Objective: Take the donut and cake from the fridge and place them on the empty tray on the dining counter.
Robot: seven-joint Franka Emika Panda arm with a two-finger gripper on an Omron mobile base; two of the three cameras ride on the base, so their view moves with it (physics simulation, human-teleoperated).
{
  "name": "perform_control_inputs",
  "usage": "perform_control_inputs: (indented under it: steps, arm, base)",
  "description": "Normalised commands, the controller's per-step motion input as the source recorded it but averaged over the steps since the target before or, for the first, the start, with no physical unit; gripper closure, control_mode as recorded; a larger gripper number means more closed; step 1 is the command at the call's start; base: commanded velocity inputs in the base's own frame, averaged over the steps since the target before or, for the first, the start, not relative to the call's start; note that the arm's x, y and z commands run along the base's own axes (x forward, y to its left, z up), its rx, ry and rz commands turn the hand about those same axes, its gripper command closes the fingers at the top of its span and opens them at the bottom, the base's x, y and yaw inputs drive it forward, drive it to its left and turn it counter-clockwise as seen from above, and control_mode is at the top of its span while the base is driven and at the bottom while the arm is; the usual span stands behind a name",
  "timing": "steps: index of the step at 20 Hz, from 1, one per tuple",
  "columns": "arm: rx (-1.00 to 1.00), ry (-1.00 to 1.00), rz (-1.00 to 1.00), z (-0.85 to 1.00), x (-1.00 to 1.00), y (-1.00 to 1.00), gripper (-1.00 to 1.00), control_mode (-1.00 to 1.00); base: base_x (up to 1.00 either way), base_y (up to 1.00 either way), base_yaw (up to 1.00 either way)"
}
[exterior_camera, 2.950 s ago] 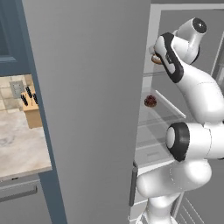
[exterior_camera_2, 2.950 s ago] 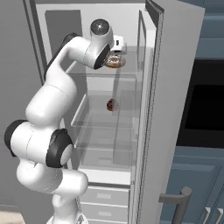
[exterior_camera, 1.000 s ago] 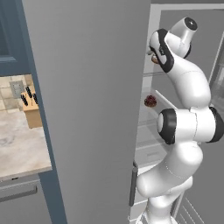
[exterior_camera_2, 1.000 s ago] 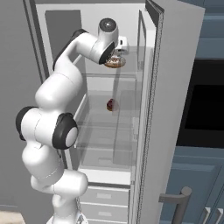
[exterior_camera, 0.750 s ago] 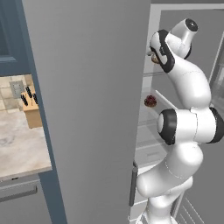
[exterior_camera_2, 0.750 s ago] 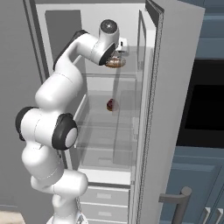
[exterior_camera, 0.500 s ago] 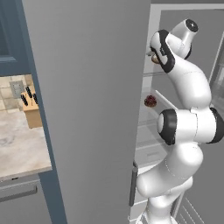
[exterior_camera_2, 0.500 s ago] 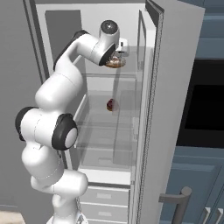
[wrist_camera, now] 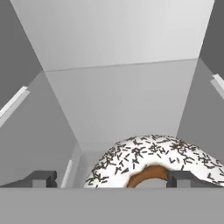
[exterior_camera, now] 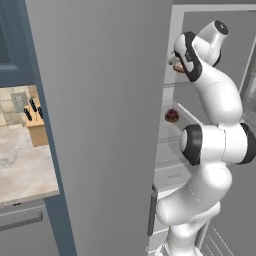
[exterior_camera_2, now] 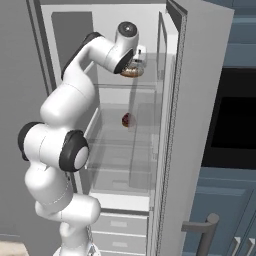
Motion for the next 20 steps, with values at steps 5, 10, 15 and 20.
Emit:
perform_control_inputs:
  steps: [5,10,15,20]
  arm:
    - [0.05,0.04,0.01,-0.38,-0.01,0.10,-1.00,-1.00]
    - [-0.01,0.00,0.01,-0.62,-0.37,0.39,-1.00,-1.00]
    - [-0.08,0.00,0.01,-0.86,-0.52,0.57,1.00,-1.00]
    - [-0.03,0.00,0.05,-0.92,-0.40,0.04,1.00,-1.00]
  base:
    - [0.00,0.00,0.00]
    - [0.00,0.00,0.00]
    - [0.00,0.00,0.00]
    - [0.00,0.00,0.00]
